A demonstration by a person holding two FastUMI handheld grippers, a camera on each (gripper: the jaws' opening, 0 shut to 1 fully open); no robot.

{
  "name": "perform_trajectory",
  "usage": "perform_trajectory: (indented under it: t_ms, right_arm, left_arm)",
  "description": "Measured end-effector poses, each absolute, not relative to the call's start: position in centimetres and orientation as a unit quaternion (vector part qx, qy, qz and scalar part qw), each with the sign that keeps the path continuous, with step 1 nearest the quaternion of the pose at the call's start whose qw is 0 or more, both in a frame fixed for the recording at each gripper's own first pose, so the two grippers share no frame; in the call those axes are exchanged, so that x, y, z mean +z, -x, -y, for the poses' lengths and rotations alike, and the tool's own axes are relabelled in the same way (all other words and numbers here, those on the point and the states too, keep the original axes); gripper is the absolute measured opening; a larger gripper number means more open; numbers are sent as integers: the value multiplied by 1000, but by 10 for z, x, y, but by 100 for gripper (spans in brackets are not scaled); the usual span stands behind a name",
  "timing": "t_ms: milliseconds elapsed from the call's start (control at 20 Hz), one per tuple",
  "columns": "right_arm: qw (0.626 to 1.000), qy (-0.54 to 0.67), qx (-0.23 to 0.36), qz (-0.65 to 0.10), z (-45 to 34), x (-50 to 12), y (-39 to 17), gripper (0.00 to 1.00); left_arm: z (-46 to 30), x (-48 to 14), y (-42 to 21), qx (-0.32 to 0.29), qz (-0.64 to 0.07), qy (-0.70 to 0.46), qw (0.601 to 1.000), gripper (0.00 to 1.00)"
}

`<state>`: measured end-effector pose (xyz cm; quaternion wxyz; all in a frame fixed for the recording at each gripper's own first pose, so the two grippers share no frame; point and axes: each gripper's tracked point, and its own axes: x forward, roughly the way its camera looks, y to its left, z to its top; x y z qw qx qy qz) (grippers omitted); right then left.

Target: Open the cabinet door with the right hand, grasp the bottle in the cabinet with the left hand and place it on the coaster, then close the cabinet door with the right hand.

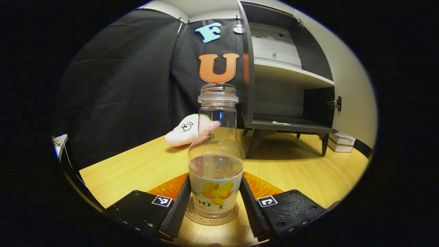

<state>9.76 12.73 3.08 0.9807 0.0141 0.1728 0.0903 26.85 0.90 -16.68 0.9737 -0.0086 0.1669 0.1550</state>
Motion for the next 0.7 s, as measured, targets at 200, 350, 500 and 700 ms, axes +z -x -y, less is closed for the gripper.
perform_trajectory:
  t_ms: [200,350,500,700]
  right_arm:
    - [981,-18,93,-167,-125,31,-98,97]
    - [981,-20,95,-166,-123,30,-99,100]
    - [981,-22,96,-166,-122,29,-99,97]
    - [984,-28,100,-143,-118,32,-101,100]
  left_arm:
    - [-9,-163,-265,160,-163,28,973,80]
    - [-4,-163,-266,154,-167,29,974,91]
    - [-4,-164,-262,153,-181,23,971,91]
    - [-1,-150,-264,148,-174,8,973,95]
